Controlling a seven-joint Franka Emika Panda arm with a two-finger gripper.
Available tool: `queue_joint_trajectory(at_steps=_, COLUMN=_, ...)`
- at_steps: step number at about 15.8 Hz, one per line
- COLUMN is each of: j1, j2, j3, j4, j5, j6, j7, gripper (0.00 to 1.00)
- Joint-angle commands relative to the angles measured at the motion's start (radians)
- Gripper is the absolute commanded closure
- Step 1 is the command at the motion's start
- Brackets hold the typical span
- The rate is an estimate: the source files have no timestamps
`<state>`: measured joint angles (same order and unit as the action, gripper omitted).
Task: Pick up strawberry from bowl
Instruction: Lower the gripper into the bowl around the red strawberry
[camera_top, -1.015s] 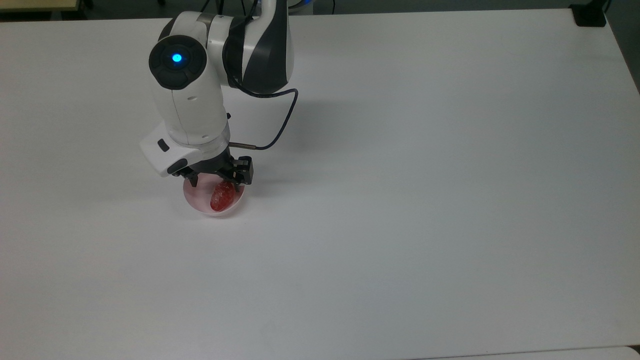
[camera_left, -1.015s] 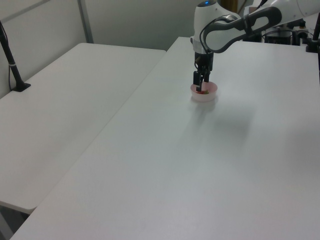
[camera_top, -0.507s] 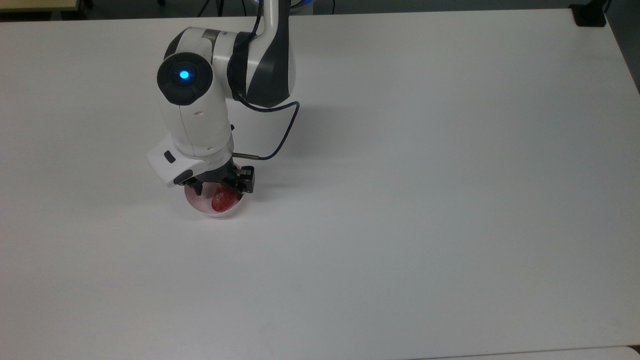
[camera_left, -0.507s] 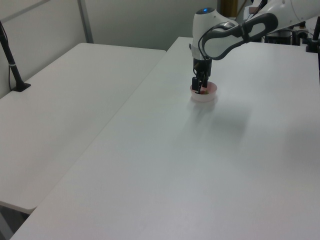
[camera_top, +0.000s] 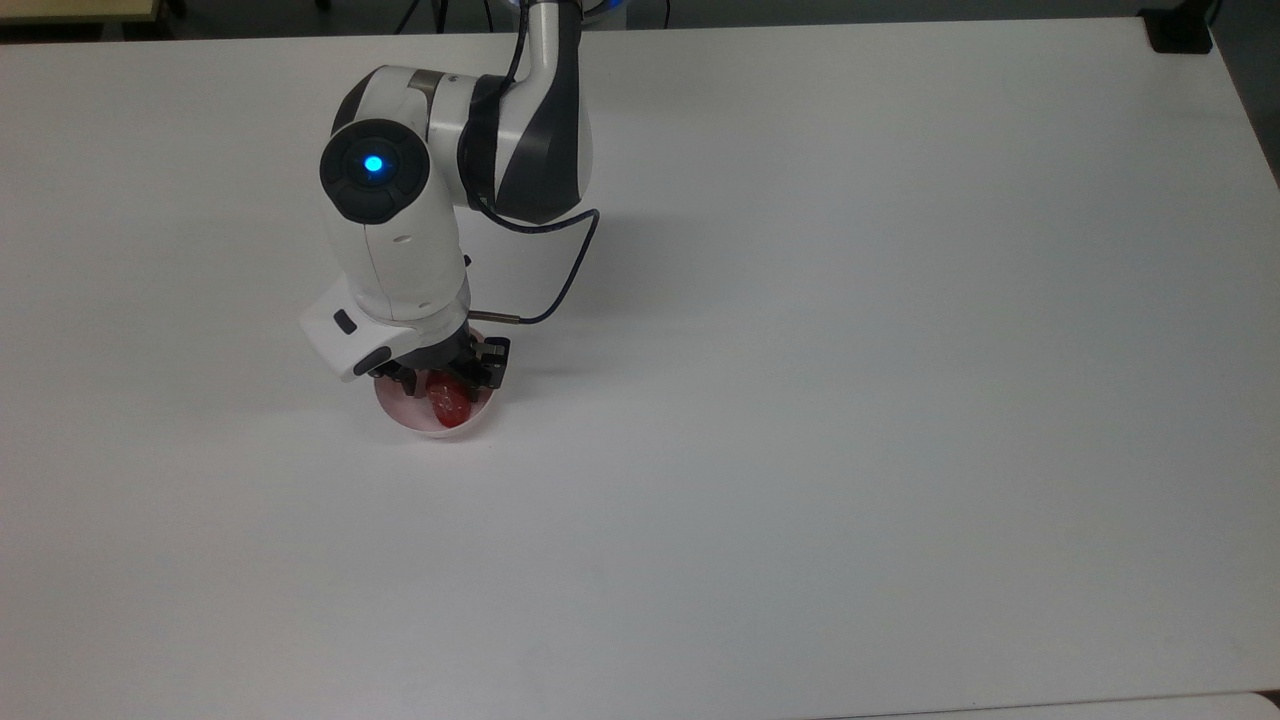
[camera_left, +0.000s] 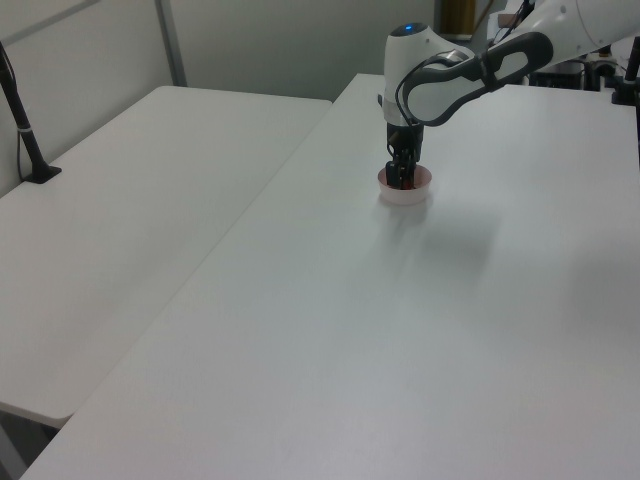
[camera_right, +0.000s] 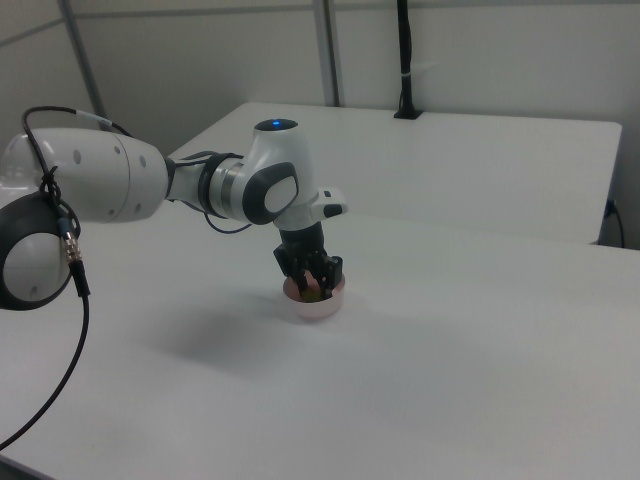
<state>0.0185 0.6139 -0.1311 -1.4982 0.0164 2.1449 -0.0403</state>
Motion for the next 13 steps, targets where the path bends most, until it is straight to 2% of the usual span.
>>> queue_joint_trajectory(at_steps=1, j1=0.005, j2=-0.016, j3=-0.007, j4=-0.019, j5=0.016, j6=0.016, j7=-0.03, gripper=0.47)
queue_joint_trajectory(at_steps=7, j1=0.003, j2=-0.031, j3=-0.005, j4=-0.013, j5=0.02, j6=0.013, j7=-0.03, gripper=0.48)
queue_joint_trajectory(at_steps=13, j1=0.008, j2=-0.123, j3=-0.005, j4=-0.013, j5=0.043, j6=-0.017, j7=-0.041, gripper=0.48)
